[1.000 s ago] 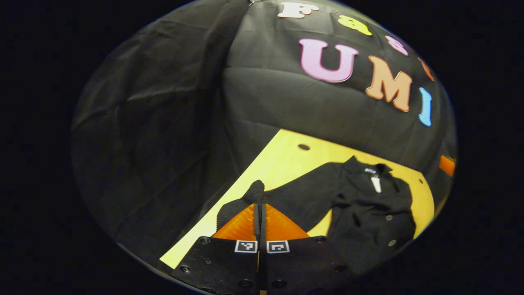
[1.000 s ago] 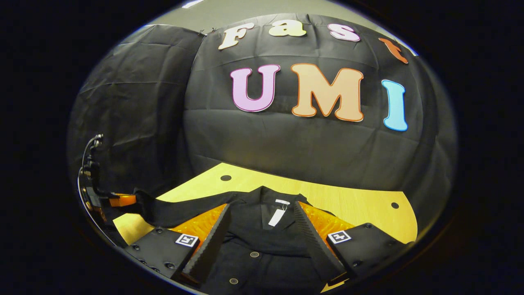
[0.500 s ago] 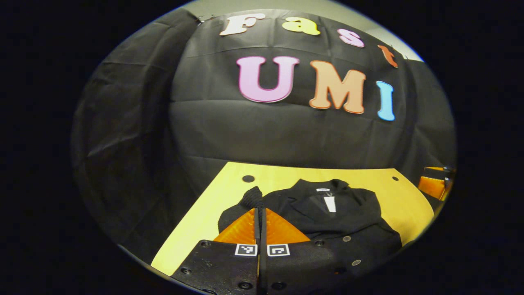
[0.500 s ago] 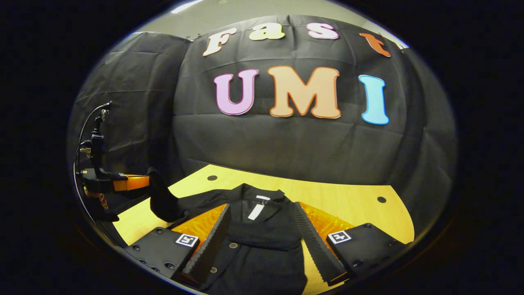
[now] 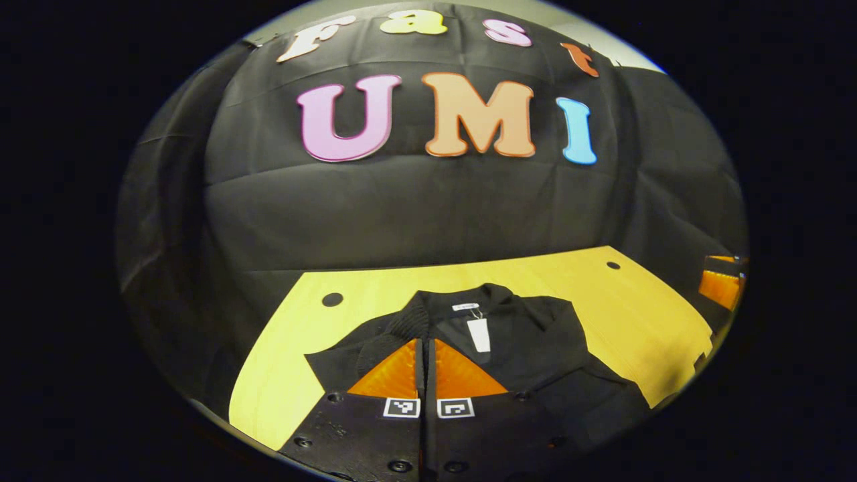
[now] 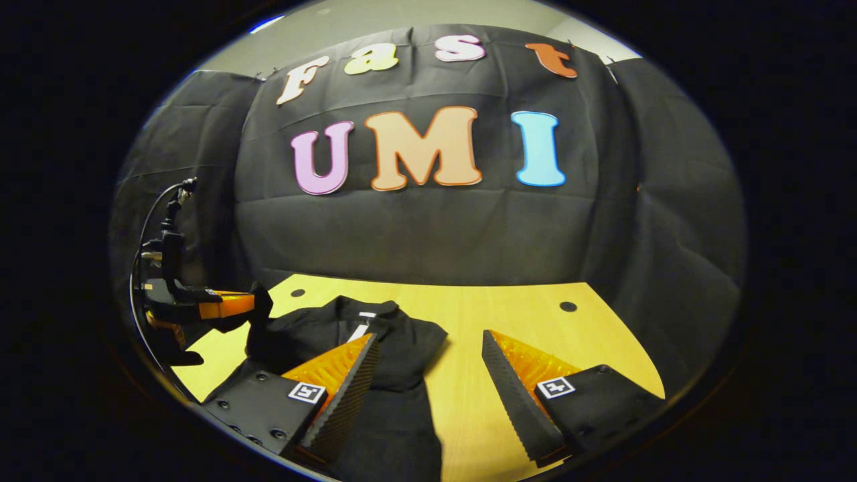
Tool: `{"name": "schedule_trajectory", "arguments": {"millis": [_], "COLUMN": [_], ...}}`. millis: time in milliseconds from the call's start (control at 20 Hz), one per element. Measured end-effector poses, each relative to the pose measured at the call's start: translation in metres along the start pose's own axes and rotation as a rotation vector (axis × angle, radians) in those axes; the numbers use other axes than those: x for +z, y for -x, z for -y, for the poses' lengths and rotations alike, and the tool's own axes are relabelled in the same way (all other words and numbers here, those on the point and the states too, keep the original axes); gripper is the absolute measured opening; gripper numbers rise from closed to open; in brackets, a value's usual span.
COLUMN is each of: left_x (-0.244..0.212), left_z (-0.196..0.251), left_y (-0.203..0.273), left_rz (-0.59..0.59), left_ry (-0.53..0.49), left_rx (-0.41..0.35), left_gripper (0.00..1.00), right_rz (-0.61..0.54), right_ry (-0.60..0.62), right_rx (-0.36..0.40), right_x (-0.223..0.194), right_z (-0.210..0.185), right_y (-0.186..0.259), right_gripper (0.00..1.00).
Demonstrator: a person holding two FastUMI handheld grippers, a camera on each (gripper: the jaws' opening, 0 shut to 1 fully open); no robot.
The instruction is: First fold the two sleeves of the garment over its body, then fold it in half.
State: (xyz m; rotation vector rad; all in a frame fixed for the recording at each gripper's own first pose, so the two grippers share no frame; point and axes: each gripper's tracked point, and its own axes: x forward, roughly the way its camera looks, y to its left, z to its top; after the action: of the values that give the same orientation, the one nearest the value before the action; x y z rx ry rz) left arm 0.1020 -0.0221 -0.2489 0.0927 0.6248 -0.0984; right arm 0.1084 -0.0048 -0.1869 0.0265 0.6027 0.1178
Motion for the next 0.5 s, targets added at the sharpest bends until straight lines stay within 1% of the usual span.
{"name": "schedule_trajectory", "arguments": {"millis": [50,150,500], "left_x": [-0.004,-0.008,-0.007], "left_z": [0.01,0.028,0.094], "left_y": [-0.008,-0.019,-0.046], "left_rz": [-0.02,-0.051,-0.067], "left_ry": [-0.014,-0.04,-0.112], "left_rx": [-0.009,-0.032,-0.114], "left_gripper": [0.0,0.0,0.0], "right_rz": [-0.003,-0.01,-0.024], "right_ry": [-0.008,-0.019,-0.057], "right_rx": [-0.014,-0.042,-0.109], "right_x": [-0.003,-0.008,-0.02], "right_z": [0.009,0.028,0.079], "right_y": [0.002,0.005,0.015], "right_gripper": [0.98,0.98,0.99]}}
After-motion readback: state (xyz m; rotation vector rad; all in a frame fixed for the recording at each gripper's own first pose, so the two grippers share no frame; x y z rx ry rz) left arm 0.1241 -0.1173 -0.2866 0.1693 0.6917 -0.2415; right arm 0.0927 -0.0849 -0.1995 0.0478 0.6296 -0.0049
